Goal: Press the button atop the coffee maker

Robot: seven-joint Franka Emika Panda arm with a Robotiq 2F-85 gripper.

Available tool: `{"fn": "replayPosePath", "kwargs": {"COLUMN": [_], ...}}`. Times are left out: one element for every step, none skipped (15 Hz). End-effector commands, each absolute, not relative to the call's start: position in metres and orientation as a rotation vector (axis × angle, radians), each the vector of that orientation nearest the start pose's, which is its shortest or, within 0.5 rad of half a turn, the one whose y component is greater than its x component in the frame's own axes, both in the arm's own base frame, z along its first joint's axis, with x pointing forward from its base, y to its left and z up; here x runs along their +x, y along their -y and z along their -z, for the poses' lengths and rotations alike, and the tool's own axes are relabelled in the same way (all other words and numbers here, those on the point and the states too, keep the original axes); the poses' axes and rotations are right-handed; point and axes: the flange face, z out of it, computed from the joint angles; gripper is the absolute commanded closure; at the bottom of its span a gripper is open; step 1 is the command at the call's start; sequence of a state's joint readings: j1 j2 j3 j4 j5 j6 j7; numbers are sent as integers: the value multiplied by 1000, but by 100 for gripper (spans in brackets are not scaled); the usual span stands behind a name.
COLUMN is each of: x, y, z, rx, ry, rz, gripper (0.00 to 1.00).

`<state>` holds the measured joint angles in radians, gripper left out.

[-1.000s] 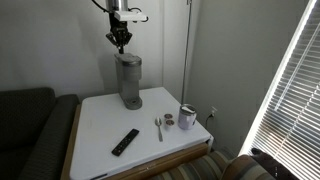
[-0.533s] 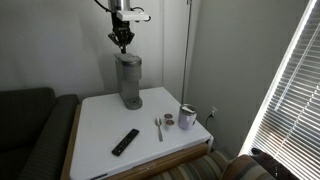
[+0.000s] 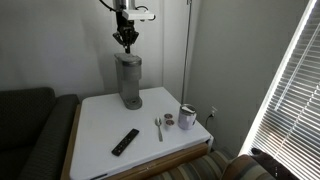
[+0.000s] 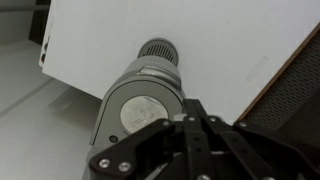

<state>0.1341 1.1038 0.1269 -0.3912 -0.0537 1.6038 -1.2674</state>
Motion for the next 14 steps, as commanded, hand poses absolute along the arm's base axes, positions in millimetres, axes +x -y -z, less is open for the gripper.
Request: {"fn": "replayPosePath", "kwargs": {"x": [783, 783, 782, 782, 781, 781, 781, 782, 782, 782, 781, 780, 782, 781], "y": [-139, -140, -141, -141, -142, -142, -143, -144, -145, -147, -149, -150, -150, -151], "z": [-424, -424, -425, -425, -425, -424, -424, -423, -422, -421, -420, -419, -417, -416], "rx": [-2288, -2279, -2272, -2261, -2248, -2236, -2227, -2215, -2204, -2193, -2184, -2173, -2220, -2211], "ry": [2160, 2172, 2180, 2190, 2199, 2207, 2215, 2225, 2234, 2243, 2251, 2272, 2226, 2234], "rz": [212, 217, 214, 214, 212, 210, 212, 216, 218, 223, 222, 200, 210, 208], "gripper": [100, 100, 100, 100, 100, 100, 100, 100, 100, 100, 100, 100, 99, 99]}}
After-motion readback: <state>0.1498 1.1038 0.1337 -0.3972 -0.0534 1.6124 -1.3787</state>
